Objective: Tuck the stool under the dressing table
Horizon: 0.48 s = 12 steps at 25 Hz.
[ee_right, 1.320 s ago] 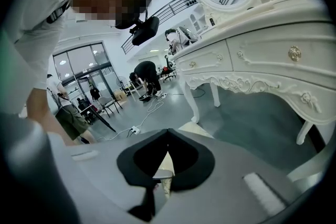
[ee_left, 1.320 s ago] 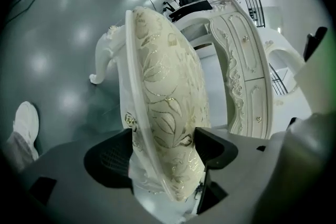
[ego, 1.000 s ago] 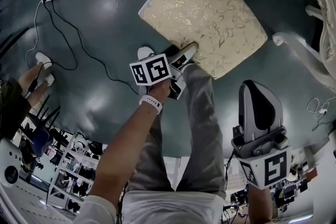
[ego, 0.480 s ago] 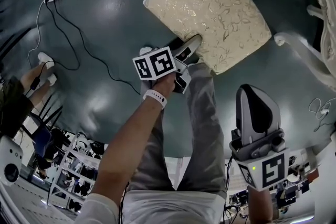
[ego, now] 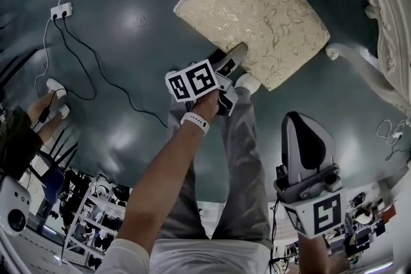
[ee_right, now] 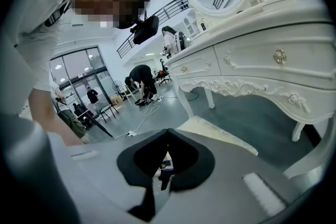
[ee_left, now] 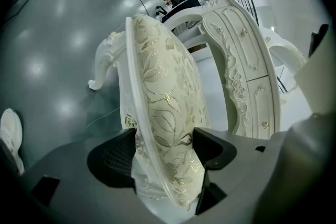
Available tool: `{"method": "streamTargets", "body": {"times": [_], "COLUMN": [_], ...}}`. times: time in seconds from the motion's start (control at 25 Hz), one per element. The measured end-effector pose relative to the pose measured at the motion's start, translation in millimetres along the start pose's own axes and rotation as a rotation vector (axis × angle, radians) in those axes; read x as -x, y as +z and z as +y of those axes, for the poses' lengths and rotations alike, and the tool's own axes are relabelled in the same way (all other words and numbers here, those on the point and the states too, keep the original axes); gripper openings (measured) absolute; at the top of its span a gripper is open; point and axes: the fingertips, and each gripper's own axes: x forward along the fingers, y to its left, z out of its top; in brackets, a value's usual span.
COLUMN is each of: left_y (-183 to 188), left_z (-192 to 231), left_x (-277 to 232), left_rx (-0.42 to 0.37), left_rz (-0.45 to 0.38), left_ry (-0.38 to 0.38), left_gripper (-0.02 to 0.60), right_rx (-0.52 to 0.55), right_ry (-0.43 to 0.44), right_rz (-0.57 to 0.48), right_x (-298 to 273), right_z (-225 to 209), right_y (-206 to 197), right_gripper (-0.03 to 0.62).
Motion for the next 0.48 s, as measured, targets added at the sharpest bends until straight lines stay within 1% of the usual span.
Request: {"method": "streamTargets", "body": {"times": [0.16,0.36,0.44,0.48], "left_y": [-1.2,6.8,10.5,13.4], "left_z": [-2.2,-5.9,-12.8,-20.6], "left_x": [1.2,7.5,-6.8,-22.9], "left_rx": [-0.005,-0.029,-0.038,-0.04], "left_rz": [0.003,-0.013,-0.015,-0.011], "left_ry": [-0.007,-0.021,-0.025,-0.025], "left_gripper": [0.351,0.351,0.351,0.351], "right_rx": [-0.01,-0.022,-0.027,-0.03], "right_ry": [-0.016,-0.033,-0.04,-0.044], "right_rz": [-0.006,-0.028,-0.035,-0.037], "right_x": [9.3,21.7,22.8,21.5], "right_z": [5.6,20.0,11.3,-2.3], "right_y": [-7.5,-14.1,-12.6,-7.3], "right_gripper": [0.011,0.011,0.011,0.011]}}
